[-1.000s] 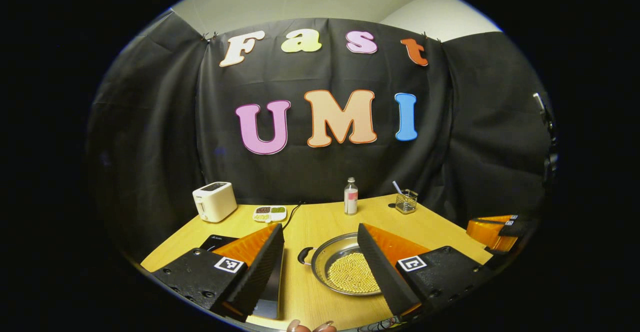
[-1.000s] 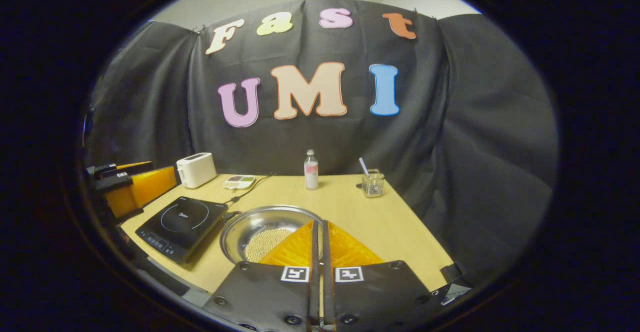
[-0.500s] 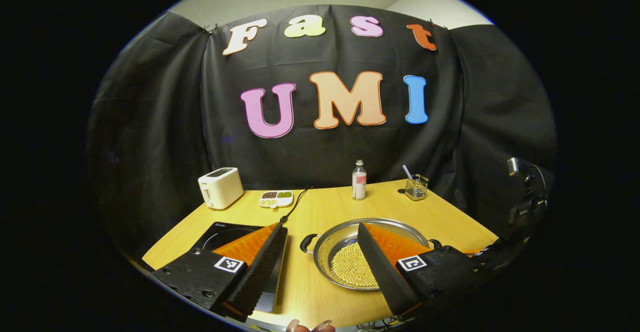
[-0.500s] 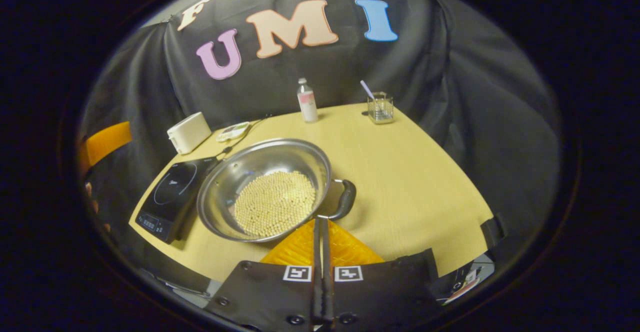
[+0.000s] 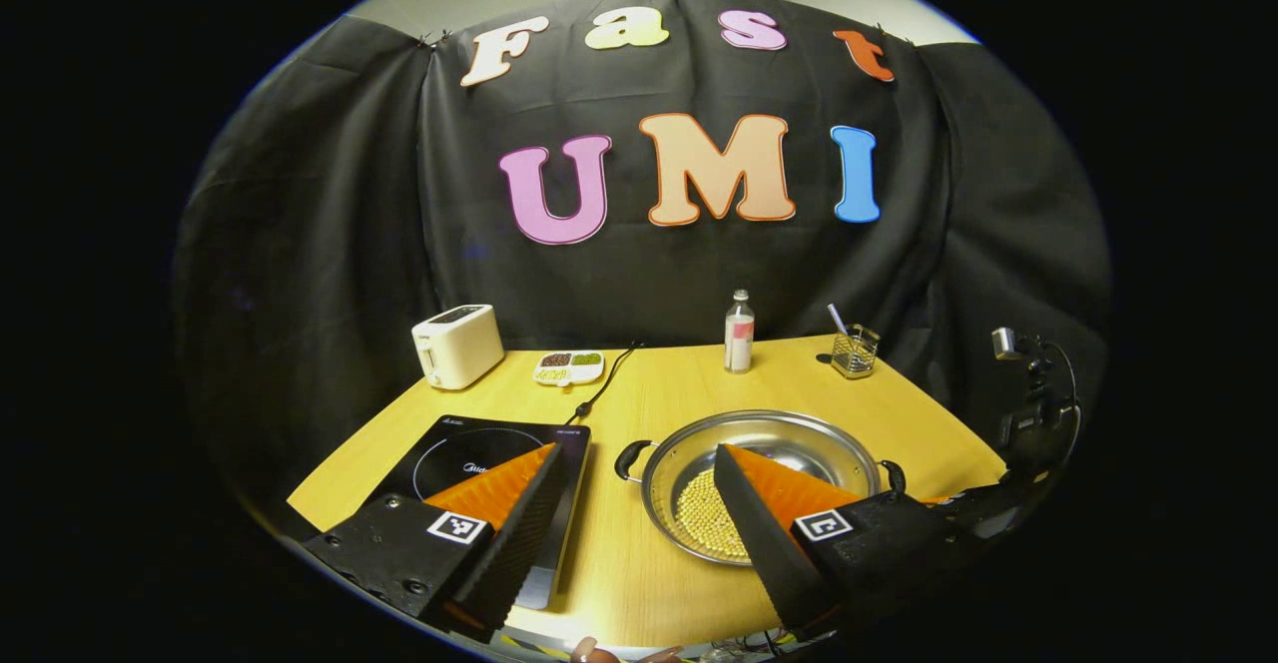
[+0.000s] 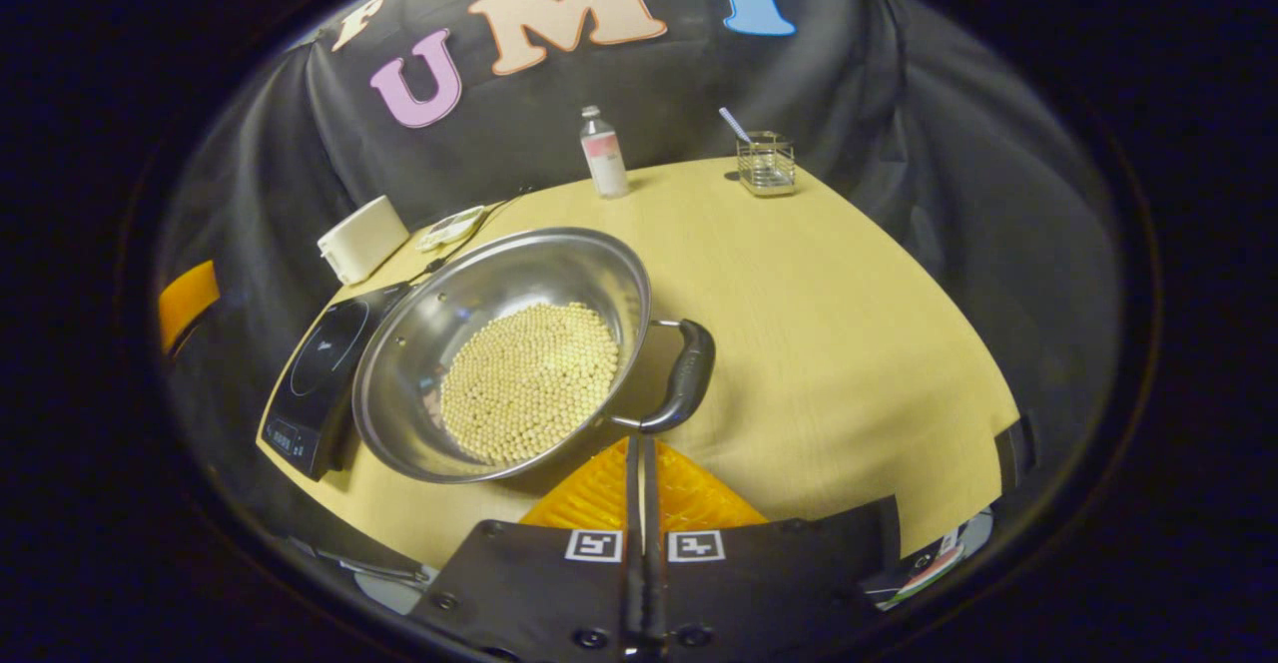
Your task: First push the handle of the pot to place it horizontally, then grasp the pot with both hands and set it on the induction cooktop.
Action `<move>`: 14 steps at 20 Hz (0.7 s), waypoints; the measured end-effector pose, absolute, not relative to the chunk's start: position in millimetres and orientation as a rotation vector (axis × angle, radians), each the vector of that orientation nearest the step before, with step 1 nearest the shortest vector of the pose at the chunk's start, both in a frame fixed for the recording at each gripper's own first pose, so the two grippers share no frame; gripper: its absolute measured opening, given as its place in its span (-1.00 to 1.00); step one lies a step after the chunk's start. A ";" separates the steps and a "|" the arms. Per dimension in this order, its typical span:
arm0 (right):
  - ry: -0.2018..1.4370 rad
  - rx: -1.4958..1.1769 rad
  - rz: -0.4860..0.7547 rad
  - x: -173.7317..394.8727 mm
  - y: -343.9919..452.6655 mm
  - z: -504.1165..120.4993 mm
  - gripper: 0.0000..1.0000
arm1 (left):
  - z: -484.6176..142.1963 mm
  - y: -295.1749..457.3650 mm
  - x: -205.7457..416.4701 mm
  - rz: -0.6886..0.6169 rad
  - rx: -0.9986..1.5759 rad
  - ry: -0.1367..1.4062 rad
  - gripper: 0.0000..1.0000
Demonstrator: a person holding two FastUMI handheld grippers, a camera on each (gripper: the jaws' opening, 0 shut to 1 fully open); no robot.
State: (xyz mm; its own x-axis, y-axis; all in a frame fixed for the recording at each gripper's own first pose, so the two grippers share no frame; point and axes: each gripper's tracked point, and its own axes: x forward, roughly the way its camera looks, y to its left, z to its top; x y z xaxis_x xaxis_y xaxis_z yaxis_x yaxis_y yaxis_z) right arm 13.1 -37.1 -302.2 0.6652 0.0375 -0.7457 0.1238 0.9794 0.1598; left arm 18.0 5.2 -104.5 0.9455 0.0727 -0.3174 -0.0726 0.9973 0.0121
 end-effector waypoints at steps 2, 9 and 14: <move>0.842 0.200 -0.047 15.2 -40.0 -302.9 -0.85 | -107.1 7.2 18.3 0.084 0.002 0.330 0.93; 0.838 0.174 -0.055 36.4 -54.3 -306.1 -1.00 | -110.5 12.8 15.6 0.114 -0.009 0.339 0.94; 0.830 0.108 -0.041 60.2 -67.3 -308.1 -0.95 | -117.6 18.4 11.7 0.135 -0.040 0.359 0.93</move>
